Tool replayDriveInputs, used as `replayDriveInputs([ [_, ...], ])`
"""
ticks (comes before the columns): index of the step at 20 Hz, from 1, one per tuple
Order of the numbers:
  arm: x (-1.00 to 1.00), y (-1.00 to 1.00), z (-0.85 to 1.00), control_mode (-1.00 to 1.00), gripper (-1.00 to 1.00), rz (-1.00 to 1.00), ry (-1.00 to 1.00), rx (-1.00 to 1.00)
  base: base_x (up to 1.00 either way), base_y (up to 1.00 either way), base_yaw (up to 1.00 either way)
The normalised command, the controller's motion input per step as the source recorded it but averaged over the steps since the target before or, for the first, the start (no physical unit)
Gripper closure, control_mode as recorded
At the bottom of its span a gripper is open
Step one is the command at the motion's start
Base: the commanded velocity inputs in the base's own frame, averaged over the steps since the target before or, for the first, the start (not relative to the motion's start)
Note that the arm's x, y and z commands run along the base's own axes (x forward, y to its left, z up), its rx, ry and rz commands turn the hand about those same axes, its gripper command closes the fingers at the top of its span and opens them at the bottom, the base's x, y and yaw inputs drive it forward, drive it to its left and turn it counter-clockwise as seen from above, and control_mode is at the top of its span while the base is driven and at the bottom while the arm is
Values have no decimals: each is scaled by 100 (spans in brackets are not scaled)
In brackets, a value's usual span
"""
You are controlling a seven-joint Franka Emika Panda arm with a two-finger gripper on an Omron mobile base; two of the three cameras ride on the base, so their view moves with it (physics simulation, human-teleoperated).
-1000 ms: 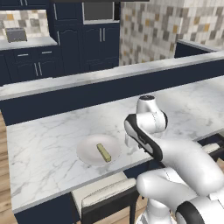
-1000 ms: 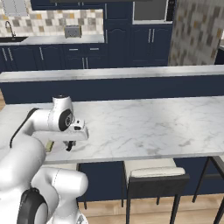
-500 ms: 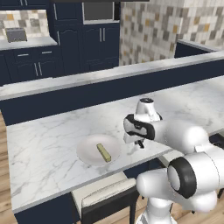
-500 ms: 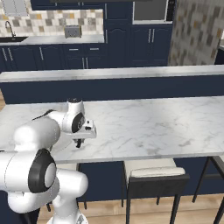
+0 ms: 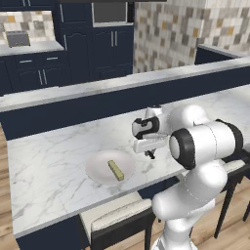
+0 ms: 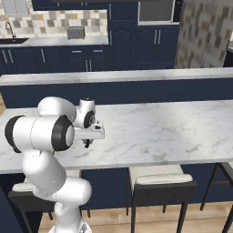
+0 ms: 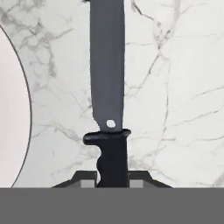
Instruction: Retrieve the butter from the fridge and place it on a plate on the dining table. Then retrieve the butter knife by the fridge and place it near the plate.
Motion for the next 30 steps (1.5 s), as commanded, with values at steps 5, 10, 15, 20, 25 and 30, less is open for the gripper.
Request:
replayDriveInputs([
  [5,11,0,-50,-100,100,0,0,1,0,0,0],
  [10,4,0,-46,-100,100,0,0,0,0,0,0],
  [15,0,9,-34,100,100,0,0,0,0,2,0],
  [20,0,0,0,100,100,0,0,0,0,2,0],
  [25,0,0,0,100,100,0,0,0,0,1,0],
  [30,0,0,0,100,100,0,0,0,-5,5,0],
])
